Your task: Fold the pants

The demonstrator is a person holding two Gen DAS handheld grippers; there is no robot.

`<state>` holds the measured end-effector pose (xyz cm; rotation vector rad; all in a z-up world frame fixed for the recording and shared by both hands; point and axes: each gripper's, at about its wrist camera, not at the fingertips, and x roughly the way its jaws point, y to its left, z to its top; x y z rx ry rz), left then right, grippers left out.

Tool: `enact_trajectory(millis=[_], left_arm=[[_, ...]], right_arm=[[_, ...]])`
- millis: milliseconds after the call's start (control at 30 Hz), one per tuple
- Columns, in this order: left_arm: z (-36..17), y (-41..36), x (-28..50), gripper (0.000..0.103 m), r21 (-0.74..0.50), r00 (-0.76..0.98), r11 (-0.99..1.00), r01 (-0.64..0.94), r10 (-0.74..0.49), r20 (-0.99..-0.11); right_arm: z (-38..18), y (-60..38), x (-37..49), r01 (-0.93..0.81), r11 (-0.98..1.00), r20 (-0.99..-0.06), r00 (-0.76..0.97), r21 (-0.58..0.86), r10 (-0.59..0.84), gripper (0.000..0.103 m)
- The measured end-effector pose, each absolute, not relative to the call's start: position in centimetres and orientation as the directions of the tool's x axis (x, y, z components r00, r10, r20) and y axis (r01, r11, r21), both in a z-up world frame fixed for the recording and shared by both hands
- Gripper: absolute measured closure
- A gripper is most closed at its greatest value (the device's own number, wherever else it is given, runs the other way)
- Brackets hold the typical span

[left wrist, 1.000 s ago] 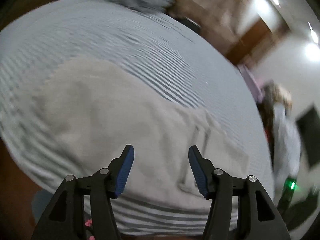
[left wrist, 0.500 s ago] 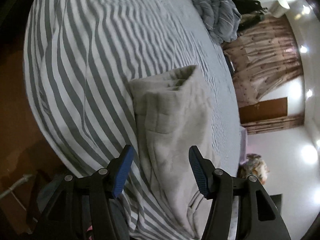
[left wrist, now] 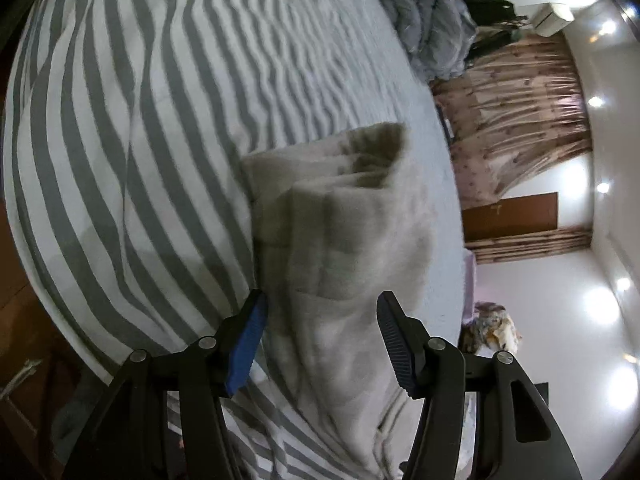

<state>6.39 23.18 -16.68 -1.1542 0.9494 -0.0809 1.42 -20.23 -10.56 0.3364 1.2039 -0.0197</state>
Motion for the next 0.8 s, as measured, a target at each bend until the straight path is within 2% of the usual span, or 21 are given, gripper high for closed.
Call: enact_trajectory(millis=[267, 300, 367, 567, 800], left_arm=[[-17.4, 23.1, 6.5, 0.046, -0.815, 0.620, 0.413, -0.406, -0.531, -0.578], [-17.3, 23.0, 6.6, 0.053, -0.822, 0.626, 0.411, -0.394, -0.536, -0.567], [-17.2, 22.7, 6.4, 0.058, -0.827, 0.633, 0.412, -0.381, -0.536, -0.559], [-18.8, 22.8, 6.5, 0.058, -0.842, 0.657, 0.339, -0.419, -0.527, -0.539], [-18.3, 22.4, 6.8, 0.054, -0.835, 0.657, 0.370, -0.407, -0.516, -0.549]], right_arm=[[-10.4, -20.2, 1.8, 0.184, 0.947, -0.908, 0.378, 0.262, 0.178, 0.052], [-10.5, -20.3, 1.7, 0.188, 0.945, -0.909, 0.376, 0.266, 0.181, 0.052], [-10.8, -20.4, 1.7, 0.189, 0.943, -0.910, 0.370, 0.272, 0.188, 0.052], [-11.3, -20.6, 1.6, 0.195, 0.939, -0.910, 0.364, 0.285, 0.201, 0.052], [-11.3, -20.8, 1.8, 0.197, 0.935, -0.904, 0.375, 0.296, 0.207, 0.052]])
